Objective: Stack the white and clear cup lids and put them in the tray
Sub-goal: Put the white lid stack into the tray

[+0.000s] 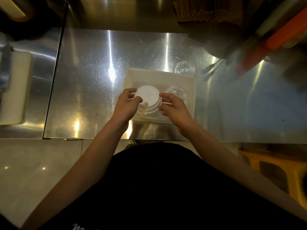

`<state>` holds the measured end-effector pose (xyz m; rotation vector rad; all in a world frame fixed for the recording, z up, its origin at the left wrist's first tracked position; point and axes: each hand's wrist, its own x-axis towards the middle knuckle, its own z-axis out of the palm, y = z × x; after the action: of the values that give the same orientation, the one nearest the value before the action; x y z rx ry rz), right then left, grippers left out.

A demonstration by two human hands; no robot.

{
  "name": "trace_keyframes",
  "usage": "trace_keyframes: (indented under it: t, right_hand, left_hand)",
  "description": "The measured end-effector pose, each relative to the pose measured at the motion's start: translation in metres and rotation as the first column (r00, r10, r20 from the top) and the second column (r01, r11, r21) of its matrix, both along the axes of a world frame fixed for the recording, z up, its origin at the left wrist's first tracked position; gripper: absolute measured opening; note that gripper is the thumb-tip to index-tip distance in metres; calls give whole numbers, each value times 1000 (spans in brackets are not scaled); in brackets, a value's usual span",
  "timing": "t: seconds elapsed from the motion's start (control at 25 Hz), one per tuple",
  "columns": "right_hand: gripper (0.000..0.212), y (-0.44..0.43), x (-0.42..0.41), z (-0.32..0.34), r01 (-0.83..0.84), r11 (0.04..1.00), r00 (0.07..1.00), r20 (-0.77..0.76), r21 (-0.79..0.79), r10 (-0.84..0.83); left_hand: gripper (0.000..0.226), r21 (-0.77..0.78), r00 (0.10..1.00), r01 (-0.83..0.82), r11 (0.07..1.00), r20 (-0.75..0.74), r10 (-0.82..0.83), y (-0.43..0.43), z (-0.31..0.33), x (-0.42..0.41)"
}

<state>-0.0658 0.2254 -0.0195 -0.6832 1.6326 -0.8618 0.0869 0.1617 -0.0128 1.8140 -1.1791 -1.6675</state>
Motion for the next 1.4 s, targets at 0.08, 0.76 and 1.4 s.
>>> trace_keyframes:
  t: [0.08,0.76,1.4]
  right_hand:
    - [43,0,0,0,-3,1000,1000,-2,6,3]
    - [42,-2,-2,0,12,1000,997,-71,-4,-12]
    - [43,-44,-17,20,219,969,943,-232,-112,-240]
  left_hand:
    - [46,-13,1000,10,1000,8,-10,1,-1,0]
    - [50,-75,994,75,994,82,-69,-2,0,4]
    - [42,-327,928,373,868,108,-357,-70,17,-14]
